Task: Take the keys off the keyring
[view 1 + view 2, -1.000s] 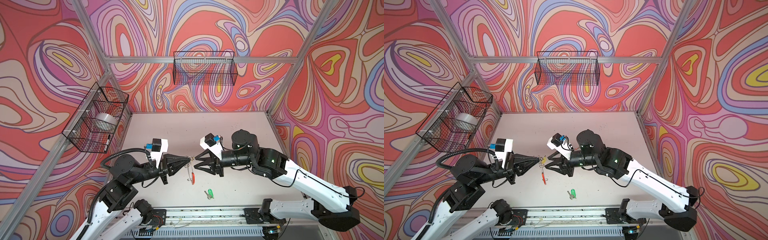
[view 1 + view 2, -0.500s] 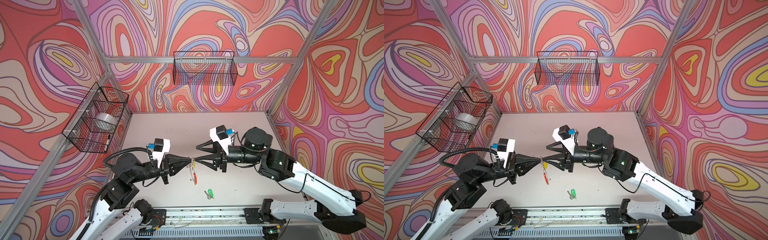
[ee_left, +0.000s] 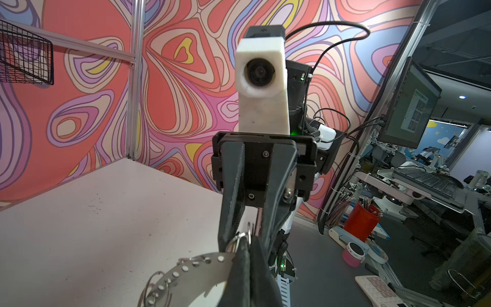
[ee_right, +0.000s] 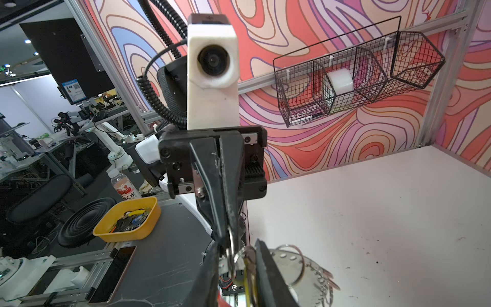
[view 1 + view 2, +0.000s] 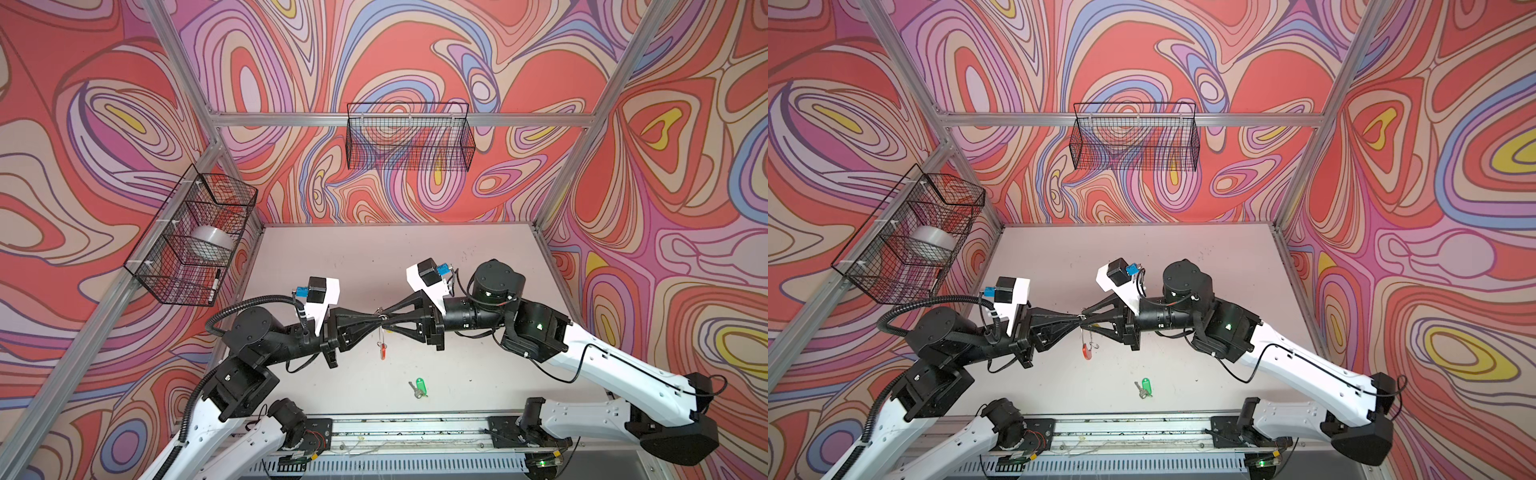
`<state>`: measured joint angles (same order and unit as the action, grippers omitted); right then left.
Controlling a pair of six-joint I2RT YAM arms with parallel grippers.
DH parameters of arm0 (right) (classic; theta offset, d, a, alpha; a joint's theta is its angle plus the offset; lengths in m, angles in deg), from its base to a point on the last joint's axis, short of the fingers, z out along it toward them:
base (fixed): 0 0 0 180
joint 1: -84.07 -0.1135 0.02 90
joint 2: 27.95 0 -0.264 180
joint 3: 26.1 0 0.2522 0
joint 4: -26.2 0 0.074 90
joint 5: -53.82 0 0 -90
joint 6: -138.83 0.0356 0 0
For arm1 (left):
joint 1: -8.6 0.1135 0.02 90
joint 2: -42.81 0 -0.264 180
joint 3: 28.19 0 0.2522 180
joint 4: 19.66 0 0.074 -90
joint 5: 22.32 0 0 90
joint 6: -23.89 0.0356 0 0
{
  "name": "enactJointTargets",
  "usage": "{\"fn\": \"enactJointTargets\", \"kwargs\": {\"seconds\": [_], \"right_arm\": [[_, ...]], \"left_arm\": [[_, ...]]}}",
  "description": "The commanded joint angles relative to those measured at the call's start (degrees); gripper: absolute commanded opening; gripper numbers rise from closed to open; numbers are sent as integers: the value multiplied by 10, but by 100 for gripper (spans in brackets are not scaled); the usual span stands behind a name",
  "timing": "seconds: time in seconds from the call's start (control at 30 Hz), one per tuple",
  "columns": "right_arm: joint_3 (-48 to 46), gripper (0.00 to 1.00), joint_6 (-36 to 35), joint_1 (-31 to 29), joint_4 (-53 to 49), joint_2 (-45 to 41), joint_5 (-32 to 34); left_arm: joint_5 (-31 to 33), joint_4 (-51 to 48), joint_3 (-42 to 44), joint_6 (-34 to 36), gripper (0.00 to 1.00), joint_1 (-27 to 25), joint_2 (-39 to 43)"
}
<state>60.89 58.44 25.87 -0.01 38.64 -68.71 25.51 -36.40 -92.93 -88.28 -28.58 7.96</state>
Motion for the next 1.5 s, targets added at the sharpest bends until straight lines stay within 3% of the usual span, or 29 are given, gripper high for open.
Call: {"fn": "enactJointTargets", "kwargs": {"seconds": [0.0, 0.37, 0.63, 0.77, 0.9, 1.0, 1.17, 1.47], "right_arm": [[-11, 19, 8, 0, 12, -8, -10], [-11, 1, 11, 0, 3, -8, -7], [3, 0, 1, 0, -31, -4, -3], [39, 0, -34, 1, -116, -1, 13], [97, 0, -73, 2, -229, 14, 24], [144, 0, -103, 3, -302, 32, 22], [208, 0, -138, 4, -394, 63, 11], [223, 0, -146, 6, -402, 75, 5]], "left_arm": [[-5, 36, 4, -8, 0, -3, 7], [-2, 39, 4, -10, 0, -3, 7], [7, 19, -4, -9, 0, -3, 4], [12, -47, -30, 13, 37, -3, 3], [5, -126, -64, 39, 45, -3, -10], [-25, -180, -90, 48, 45, -3, -37], [-65, -217, -117, 52, 35, -3, -69], [-96, -220, -128, 42, 25, -3, -87]]}}
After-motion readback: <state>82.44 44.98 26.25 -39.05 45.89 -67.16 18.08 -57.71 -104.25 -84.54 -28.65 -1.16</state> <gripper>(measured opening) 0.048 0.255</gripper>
